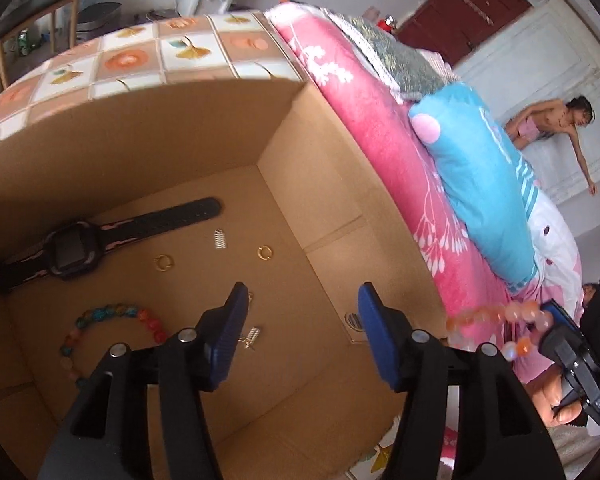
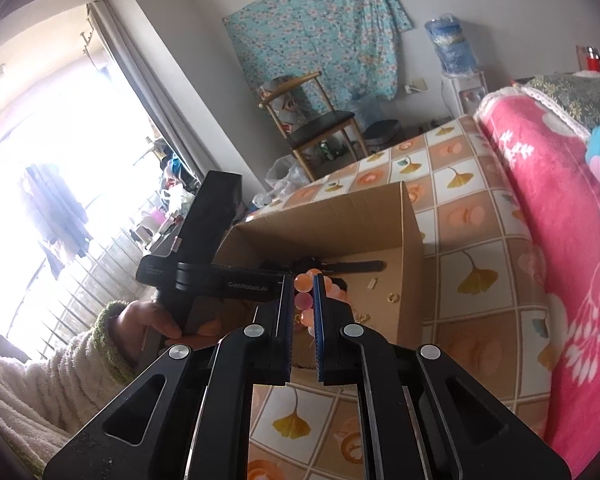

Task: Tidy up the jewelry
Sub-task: 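Open the right tool to drop the bead bracelet into the box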

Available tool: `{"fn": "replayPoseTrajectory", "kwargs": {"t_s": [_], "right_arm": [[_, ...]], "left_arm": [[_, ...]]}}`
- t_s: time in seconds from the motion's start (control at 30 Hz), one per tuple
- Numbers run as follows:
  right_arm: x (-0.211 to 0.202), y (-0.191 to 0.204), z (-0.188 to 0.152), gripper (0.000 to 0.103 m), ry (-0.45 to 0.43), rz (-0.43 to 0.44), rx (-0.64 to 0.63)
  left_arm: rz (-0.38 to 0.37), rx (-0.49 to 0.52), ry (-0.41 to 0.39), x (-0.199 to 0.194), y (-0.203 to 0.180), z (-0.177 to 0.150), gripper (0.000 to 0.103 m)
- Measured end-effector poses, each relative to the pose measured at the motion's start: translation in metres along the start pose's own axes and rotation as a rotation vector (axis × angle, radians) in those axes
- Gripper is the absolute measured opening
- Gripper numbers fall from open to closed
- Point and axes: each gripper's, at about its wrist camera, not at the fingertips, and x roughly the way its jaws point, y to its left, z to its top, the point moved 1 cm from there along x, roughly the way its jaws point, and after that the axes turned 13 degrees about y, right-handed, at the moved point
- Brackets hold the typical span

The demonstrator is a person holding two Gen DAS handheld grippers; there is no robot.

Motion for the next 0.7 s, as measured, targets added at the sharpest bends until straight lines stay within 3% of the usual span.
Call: {"fn": "replayPoseTrajectory", "kwargs": {"t_s": [0.17, 0.33, 0.4, 0.5, 0.7], "right_arm": [[0.019, 0.007, 0.021, 0.007, 0.060, 0.007, -0.043], [0.065, 0.008, 0.043, 0.007, 0.221, 0.022, -0.053], [0.085, 0.009, 0.048, 0.007, 0.281, -0.012, -0.062], [0.106, 0.009, 0.050, 0.007, 0.357, -0.051, -0.069], [0.125, 0.015, 0.046, 0.007, 0.481, 0.009, -0.045]], "left_arm": [[0.079, -0.036, -0.169, -0.054, 0.010, -0.039, 0.062], [0.220, -0.059, -0.308, -0.100, 0.013, -0.099, 0.074], [0.259, -0.066, -0.352, -0.112, 0.013, -0.127, 0.078], [0.312, -0.086, -0.395, -0.123, 0.015, -0.165, 0.081], [0.338, -0.180, -0.413, -0.117, 0.030, -0.223, 0.082]]}}
